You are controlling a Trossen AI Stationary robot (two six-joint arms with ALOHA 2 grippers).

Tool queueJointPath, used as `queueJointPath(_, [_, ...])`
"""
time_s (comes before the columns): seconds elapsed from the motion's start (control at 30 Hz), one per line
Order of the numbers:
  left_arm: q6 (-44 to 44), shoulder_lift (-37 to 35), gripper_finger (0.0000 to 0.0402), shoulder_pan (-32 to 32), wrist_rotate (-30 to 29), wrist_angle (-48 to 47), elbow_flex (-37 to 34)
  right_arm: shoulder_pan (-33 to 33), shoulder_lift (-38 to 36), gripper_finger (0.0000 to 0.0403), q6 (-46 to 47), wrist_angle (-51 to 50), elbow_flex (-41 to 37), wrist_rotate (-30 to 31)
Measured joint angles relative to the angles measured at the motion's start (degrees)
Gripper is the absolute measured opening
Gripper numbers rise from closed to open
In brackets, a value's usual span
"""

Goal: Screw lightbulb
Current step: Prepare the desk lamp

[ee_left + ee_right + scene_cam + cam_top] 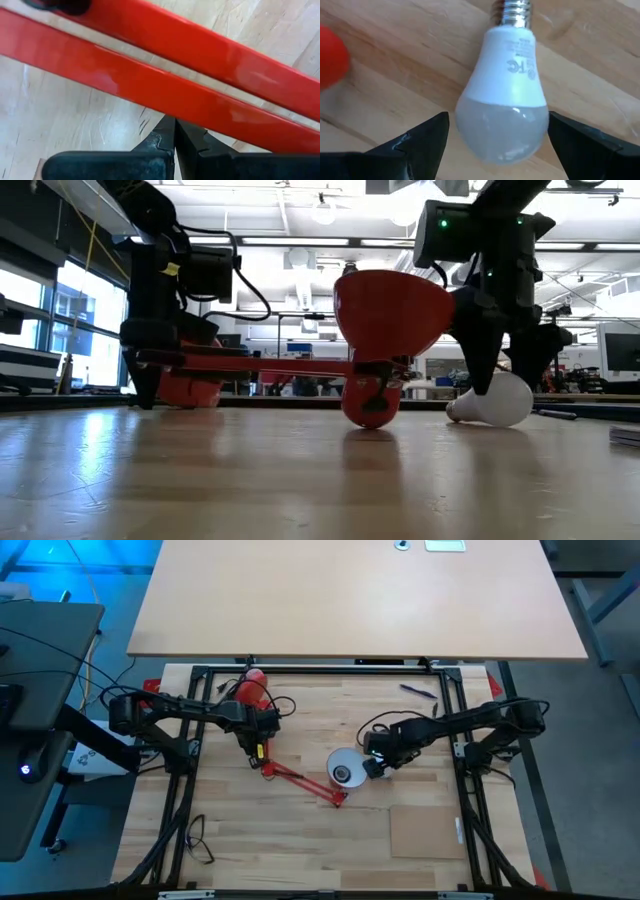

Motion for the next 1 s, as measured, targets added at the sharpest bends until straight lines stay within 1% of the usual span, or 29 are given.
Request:
queueJointPath(0.13, [0.0, 0.0, 0.0000, 0.0, 0.0, 0.1, 0.0, -0.3, 0.0, 0.0326, -0.2, 0.7, 0.0, -0.2])
queueJointPath(0.23, [0.0, 0.0, 0.0000, 0.0, 0.0, 0.6, 0.0, -0.3, -1.0, 0.0326, -2.4, 0.2, 0.2, -0.3])
queueJointPath(0.4, [-0.1, 0.1, 0.0000, 0.0, 0.0, 0.4, -0.1, -0.4, -3.7, 0.0326, -3.1, -3.0, 0.4, 1.7])
queueJointPath(0.53, [-0.1, 0.1, 0.0000, 0.0, 0.0, -0.1, -1.2, -0.5, -4.7, 0.0326, -5.6, -2.7, 0.4, 2.9])
queueJointPath(0.67, [-3.0, -0.1, 0.0000, 0.0, 0.2, 0.1, -2.7, -0.4, -4.4, 0.0326, -3.4, -2.8, 0.4, 3.0])
queueJointPath(0.8, [-5.3, -0.1, 0.0000, 0.0, 0.3, 0.3, -3.7, -0.4, -4.3, 0.0326, -2.2, -3.7, 0.4, 5.7])
queueJointPath(1.0, [-5.5, -0.1, 0.0000, 0.0, 0.3, 1.3, -3.8, -0.9, -3.7, 0.0326, -2.0, -4.0, 0.3, 4.9])
